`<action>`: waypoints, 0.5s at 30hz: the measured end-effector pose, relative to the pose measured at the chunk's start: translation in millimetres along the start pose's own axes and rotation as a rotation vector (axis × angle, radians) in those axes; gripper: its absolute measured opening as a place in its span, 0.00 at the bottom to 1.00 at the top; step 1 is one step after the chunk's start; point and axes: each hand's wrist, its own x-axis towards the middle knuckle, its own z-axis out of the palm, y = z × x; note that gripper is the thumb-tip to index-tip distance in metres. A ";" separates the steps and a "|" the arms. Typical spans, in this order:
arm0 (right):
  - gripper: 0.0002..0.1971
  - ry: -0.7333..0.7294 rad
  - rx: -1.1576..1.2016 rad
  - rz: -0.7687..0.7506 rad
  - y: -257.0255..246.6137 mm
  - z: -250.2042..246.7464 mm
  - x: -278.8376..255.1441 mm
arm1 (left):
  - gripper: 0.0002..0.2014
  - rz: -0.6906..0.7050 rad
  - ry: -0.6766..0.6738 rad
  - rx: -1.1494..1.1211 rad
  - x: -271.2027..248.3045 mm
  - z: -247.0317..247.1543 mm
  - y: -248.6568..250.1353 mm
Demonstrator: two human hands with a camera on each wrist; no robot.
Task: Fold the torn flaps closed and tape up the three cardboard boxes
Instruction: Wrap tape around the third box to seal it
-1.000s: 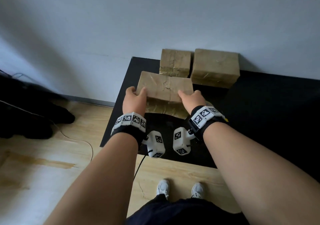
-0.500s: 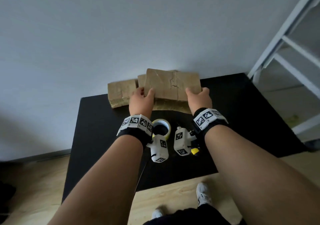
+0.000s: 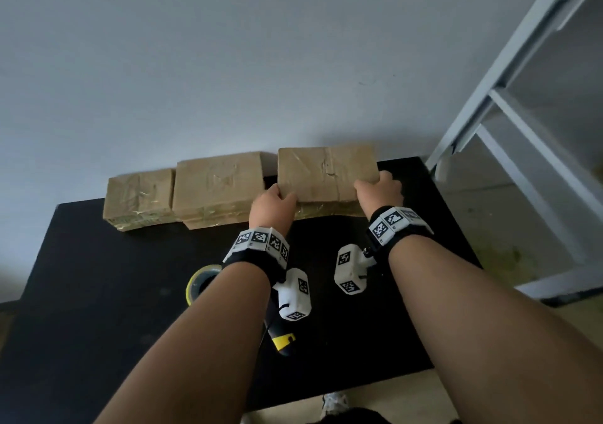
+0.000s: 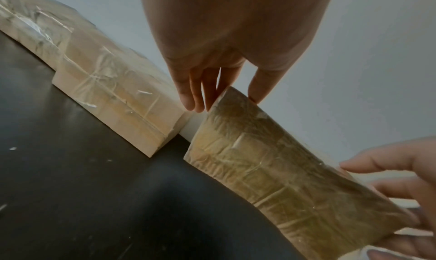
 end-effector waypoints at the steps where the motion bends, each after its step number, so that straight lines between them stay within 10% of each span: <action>1: 0.22 -0.026 -0.038 0.000 0.6 1.3 11.3 | 0.08 -0.011 0.002 0.053 7.1 6.9 -0.5; 10: 0.15 -0.252 -0.174 -0.001 8.1 34.7 77.6 | 0.19 -0.142 0.012 0.303 41.8 41.4 -10.8; 15: 0.18 -0.225 -0.168 -0.025 -7.3 46.8 93.8 | 0.17 0.046 0.116 0.518 48.0 33.9 -12.7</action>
